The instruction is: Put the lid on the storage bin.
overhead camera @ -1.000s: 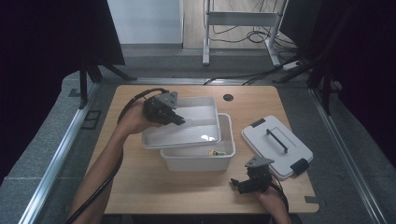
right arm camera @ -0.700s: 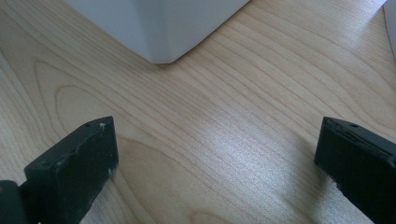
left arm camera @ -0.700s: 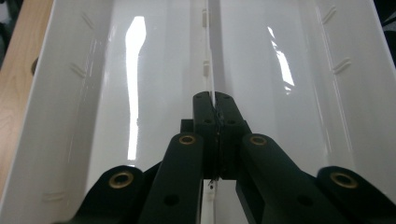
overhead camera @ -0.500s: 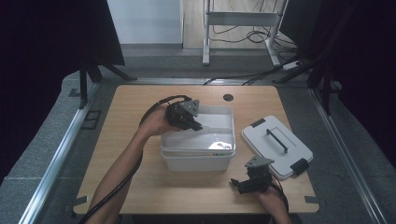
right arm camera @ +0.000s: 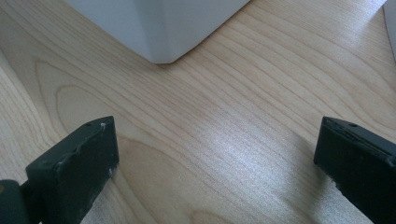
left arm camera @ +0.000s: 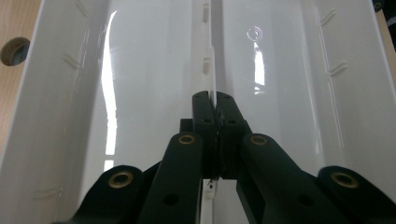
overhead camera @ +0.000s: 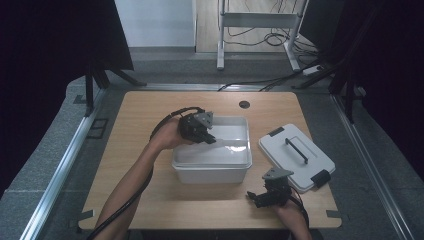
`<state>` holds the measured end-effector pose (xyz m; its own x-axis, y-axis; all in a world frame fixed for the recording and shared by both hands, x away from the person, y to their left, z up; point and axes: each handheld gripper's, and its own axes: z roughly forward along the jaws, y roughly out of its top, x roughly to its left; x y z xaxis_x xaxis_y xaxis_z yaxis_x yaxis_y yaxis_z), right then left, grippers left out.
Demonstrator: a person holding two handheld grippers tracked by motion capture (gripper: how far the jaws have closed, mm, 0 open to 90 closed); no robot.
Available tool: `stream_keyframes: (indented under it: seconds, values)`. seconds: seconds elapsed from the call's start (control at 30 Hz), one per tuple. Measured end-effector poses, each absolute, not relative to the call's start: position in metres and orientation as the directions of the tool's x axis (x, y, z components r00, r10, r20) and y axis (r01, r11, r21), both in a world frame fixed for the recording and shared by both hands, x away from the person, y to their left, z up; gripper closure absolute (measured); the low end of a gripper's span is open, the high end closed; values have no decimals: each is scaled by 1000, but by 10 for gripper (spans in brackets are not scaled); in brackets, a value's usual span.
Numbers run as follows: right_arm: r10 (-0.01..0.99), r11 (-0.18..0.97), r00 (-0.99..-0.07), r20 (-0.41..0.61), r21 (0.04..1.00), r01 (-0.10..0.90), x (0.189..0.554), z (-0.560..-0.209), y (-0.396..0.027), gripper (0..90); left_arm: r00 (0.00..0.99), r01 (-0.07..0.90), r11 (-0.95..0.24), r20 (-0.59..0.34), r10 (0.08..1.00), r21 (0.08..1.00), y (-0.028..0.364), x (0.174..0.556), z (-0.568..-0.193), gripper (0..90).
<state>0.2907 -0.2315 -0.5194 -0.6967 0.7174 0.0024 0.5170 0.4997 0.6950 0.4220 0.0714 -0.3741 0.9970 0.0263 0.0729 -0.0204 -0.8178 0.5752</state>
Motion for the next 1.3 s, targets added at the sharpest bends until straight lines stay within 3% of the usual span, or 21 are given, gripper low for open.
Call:
stream_keyframes:
  seconds: [0.4, 0.73, 0.93, 1.13, 1.23, 1.3]
  values:
    - [718, 499, -696, 4, 695, 518, 291, -519, -231, 0, 998, 16, -850, 43, 45, 527, 65, 419, -377, 889]
    - [718, 498, -696, 6, 693, 521, 291, -519, -231, 0, 998, 50, -828, 9, 67, 559, 70, 422, -388, 874]
    - [718, 498, -696, 7, 693, 521, 291, -519, -231, 0, 986, 76, -808, 76, 148, 584, 77, 419, -384, 587]
    - [712, 505, -703, 5, 692, 516, 291, -518, -233, 24, 961, 162, -756, 72, 266, 634, 94, 415, -375, 273]
    - [707, 509, -707, 15, 683, 523, 291, -514, -234, 82, 946, 202, -727, 60, 318, 657, 106, 412, -371, 164]
    - [705, 503, -709, 28, 685, 527, 292, -511, -234, 85, 937, 224, -704, 50, 345, 674, 115, 409, -370, 140]
